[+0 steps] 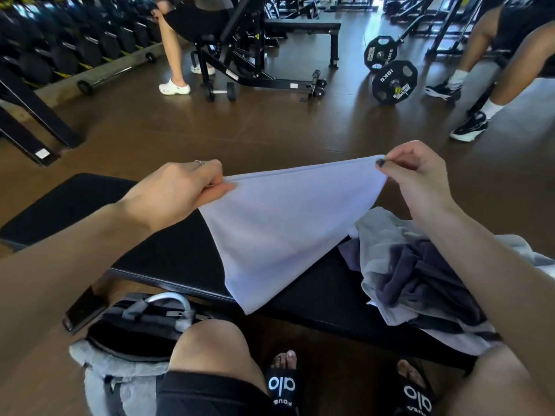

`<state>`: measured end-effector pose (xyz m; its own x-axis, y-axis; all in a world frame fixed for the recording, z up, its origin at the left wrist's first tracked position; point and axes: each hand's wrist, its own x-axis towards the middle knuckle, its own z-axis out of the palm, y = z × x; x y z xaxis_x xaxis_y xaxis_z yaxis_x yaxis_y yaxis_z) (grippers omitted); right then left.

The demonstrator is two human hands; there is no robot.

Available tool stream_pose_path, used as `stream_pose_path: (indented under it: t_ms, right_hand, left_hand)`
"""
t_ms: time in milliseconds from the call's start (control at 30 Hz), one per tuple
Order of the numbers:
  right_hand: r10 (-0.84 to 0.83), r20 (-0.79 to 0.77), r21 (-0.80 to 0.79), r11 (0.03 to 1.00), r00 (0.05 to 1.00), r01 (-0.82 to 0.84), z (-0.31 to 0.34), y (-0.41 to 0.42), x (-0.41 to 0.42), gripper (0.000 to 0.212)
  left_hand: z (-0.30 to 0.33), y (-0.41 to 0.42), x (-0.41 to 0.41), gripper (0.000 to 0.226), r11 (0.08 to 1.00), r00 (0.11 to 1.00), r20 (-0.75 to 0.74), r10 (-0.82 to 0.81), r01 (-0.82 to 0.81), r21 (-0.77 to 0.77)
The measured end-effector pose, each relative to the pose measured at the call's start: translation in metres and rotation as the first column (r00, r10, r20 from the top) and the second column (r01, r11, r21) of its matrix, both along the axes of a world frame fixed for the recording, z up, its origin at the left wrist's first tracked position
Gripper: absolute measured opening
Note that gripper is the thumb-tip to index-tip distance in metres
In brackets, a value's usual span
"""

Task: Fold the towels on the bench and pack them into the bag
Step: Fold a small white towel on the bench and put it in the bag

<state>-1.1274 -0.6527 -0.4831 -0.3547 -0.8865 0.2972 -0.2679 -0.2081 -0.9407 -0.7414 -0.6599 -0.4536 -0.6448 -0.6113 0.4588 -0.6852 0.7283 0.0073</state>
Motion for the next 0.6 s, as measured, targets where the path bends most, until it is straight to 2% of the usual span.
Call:
stream_pose_path:
  t_ms: [133, 233, 300, 467, 600]
  right_hand:
    - [0.077, -0.133, -0.024, 0.996, 0.988, -0.080, 0.009, -0.001, 0.002, 0.015]
    - [0.091, -0.282, -0.042, 0.993, 0.955, -0.107, 0.011, -0.001, 0.003, 0.016]
    - [0.096, -0.359, -0.042, 0.992, 0.928, -0.119, 0.011, 0.000, 0.004, 0.017]
    - [0.107, -0.602, -0.124, 0.966, 0.791, -0.225, 0.010, 0.004, 0.009, 0.019]
    - [0.129, -0.746, -0.089, 0.953, 0.654, -0.290, 0.013, 0.009, 0.009, 0.016]
  left_hand:
    - [0.008, -0.005, 0.014, 0.035, 1.000, 1.000, 0.006, 0.029, -0.029, 0.010]
    - [0.009, -0.001, 0.024, 0.026, 1.000, 0.997, 0.069, 0.017, -0.018, 0.016]
    - [0.008, 0.002, 0.030, 0.019, 0.999, 0.998, 0.058, 0.027, -0.029, 0.044]
    - [0.010, 0.005, 0.033, 0.015, 0.971, 0.983, -0.074, 0.167, -0.151, 0.183]
    - [0.010, 0.003, 0.038, 0.011, 0.947, 0.958, -0.147, 0.247, -0.206, 0.249]
